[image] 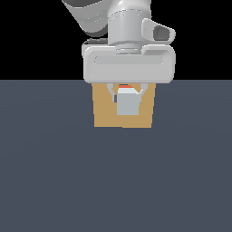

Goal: Insert the peg into the horizontal hole in a box.

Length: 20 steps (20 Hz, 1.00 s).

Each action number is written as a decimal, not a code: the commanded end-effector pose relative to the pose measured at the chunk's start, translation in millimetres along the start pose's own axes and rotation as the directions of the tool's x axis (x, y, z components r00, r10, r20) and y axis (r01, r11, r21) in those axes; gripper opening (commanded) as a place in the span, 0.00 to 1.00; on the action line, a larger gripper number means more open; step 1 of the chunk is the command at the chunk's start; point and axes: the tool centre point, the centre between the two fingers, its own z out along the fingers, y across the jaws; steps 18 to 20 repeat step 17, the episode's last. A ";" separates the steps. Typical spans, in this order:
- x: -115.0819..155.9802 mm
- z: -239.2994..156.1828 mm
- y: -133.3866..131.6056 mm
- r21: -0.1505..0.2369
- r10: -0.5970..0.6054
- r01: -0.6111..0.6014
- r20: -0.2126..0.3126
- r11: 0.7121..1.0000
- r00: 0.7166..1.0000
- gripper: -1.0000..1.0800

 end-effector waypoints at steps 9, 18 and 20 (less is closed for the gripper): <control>85.6 -4.1 0.4 -0.008 -0.002 0.002 -0.001 1.000 1.000 0.00; 112.5 -4.9 1.8 -0.009 -0.002 0.002 -0.001 1.000 1.000 0.00; 112.5 -4.9 1.8 -0.009 -0.002 0.002 -0.001 1.000 1.000 0.00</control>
